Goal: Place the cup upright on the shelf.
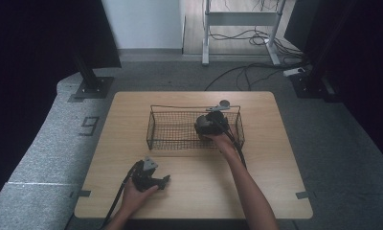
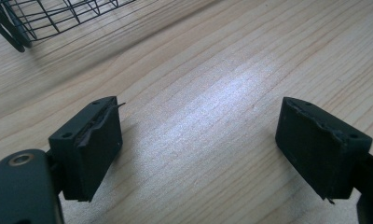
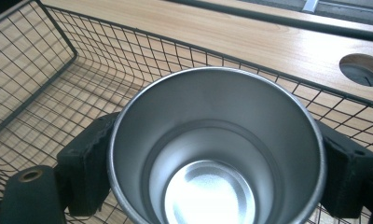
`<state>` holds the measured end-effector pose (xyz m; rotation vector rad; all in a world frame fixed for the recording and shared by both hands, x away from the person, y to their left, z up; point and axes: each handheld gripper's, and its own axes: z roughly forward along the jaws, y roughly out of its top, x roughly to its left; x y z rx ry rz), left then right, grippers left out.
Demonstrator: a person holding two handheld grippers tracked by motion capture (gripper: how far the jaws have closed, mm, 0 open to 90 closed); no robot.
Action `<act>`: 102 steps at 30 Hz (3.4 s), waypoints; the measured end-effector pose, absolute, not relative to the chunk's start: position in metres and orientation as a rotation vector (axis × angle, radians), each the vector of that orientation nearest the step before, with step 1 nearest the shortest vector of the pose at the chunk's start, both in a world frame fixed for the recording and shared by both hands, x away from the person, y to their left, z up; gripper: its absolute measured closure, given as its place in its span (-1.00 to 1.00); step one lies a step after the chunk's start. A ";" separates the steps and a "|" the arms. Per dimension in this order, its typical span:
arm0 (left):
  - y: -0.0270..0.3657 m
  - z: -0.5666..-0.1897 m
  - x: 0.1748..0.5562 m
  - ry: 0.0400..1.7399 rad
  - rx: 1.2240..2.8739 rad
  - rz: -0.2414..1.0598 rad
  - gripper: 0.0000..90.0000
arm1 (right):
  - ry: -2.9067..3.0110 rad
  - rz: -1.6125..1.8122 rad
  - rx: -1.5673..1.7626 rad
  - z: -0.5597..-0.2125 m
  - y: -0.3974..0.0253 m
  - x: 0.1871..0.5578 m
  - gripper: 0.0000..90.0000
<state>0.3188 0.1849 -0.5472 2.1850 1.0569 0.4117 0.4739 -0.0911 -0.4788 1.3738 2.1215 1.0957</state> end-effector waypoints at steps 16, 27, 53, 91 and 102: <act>0.185 -0.547 0.319 1.057 2.185 0.412 -0.68 | 2.176 0.998 1.349 -0.487 -0.089 0.476 -0.69; 0.185 -0.547 0.319 1.057 2.185 0.412 -0.68 | 2.237 0.956 1.354 -0.486 -0.091 0.478 -0.71; 0.185 -0.547 0.319 1.057 2.184 0.412 -0.68 | 2.119 1.071 1.362 -0.466 -0.106 0.467 -0.86; 0.185 -0.547 0.319 1.056 2.188 0.412 -0.68 | 2.050 1.317 1.182 -0.475 -0.161 0.337 -0.70; 0.185 -0.547 0.319 1.056 2.187 0.412 -0.68 | 2.081 1.238 1.247 -0.513 -0.188 0.306 -0.69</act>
